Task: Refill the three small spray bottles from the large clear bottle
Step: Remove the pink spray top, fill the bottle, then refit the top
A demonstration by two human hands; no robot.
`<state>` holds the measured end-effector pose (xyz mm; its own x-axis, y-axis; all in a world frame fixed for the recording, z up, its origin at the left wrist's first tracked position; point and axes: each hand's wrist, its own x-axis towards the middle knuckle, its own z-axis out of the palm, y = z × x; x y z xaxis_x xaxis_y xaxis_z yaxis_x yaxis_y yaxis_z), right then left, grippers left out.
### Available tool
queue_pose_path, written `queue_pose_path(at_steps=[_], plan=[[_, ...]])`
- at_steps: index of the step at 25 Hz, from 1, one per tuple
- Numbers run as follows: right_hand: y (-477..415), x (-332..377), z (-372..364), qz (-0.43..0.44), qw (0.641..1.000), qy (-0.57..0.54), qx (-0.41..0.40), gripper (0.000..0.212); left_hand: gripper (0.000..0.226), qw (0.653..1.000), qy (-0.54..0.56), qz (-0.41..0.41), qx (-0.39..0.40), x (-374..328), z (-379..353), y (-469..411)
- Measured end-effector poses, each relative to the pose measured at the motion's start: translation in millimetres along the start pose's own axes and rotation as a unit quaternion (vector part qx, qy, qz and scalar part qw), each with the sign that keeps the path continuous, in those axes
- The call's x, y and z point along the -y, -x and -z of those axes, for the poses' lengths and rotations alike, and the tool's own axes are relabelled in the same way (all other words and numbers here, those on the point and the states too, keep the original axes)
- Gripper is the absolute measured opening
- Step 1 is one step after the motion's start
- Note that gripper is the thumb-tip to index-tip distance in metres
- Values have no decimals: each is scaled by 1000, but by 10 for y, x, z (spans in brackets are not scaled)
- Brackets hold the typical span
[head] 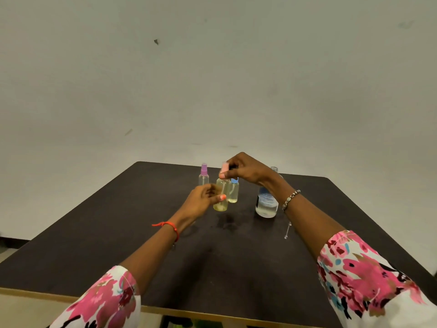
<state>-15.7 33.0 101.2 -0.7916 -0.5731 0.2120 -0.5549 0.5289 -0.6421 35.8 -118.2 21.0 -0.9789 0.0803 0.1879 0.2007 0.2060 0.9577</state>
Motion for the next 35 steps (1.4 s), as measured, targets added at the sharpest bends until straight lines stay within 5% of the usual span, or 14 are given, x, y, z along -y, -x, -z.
queue_pose_path(at_steps=[4,9,18,22,26,31,35], plan=[[95,-47,57,-28,999,-8,-40,36,42,999,4,2,43,-41,-84,-8],[93,-15,-72,-81,993,-14,-82,34,41,998,-51,-8,-32,-118,-258,-27],[72,-50,-44,-23,997,-59,-46,38,25,998,46,-9,51,-190,-232,51],[88,-132,73,11,994,-108,36,24,15,993,63,-1,96,-226,-153,93],[87,-191,138,-7,977,-188,97,40,34,992,19,-13,122,-207,-171,116],[82,-89,133,-51,997,46,45,31,41,991,-57,-9,122,-144,-141,93],[99,-87,136,-20,995,56,78,24,29,986,-98,-11,132,-92,-117,78]])
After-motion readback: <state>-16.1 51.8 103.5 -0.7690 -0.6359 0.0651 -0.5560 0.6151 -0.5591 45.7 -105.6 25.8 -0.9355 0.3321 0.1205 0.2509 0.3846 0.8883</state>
